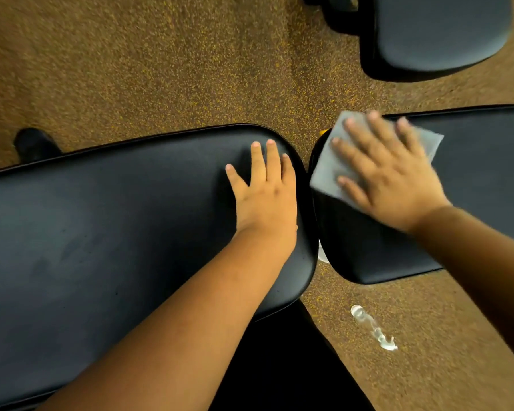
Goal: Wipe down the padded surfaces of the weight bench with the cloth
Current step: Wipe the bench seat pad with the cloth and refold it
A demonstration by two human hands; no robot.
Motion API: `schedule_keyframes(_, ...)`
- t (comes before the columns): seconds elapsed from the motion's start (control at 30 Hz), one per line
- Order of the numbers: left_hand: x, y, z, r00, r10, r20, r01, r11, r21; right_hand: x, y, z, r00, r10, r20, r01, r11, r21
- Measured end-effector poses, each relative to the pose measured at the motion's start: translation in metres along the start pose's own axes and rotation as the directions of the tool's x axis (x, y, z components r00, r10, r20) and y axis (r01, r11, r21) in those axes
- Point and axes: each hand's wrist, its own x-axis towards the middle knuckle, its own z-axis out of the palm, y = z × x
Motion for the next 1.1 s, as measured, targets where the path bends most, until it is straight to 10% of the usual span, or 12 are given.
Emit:
schedule_keyframes(0.17,0.013,0.007,0.014,0.996,-0.050,0.080,0.045,0.997,0.063,0.047,0.003,-0.004,0.901,0.429,-0.055,-0.428,0.903,0.042)
schedule_keyframes(0.43,0.018,0.012,0.010,0.978,-0.090,0.190,0.071,0.992,0.105,0.052,0.006,-0.004,0.966,0.250,-0.063,-0.246,0.968,0.057)
schedule_keyframes(0.73,0.020,0.014,0.009,0.969,-0.108,0.224,0.082,0.989,0.122,0.038,0.012,-0.010,0.832,0.549,-0.081,-0.549,0.835,0.017)
schedule_keyframes(0.93,0.021,0.013,0.011,0.970,-0.109,0.219,0.082,0.989,0.127,0.049,-0.007,-0.001,0.983,0.177,-0.041,-0.175,0.983,0.054)
schedule_keyframes(1.1,0.021,0.013,0.012,0.969,-0.100,0.225,0.073,0.989,0.125,0.016,0.057,-0.007,0.887,0.445,-0.124,-0.447,0.895,0.014)
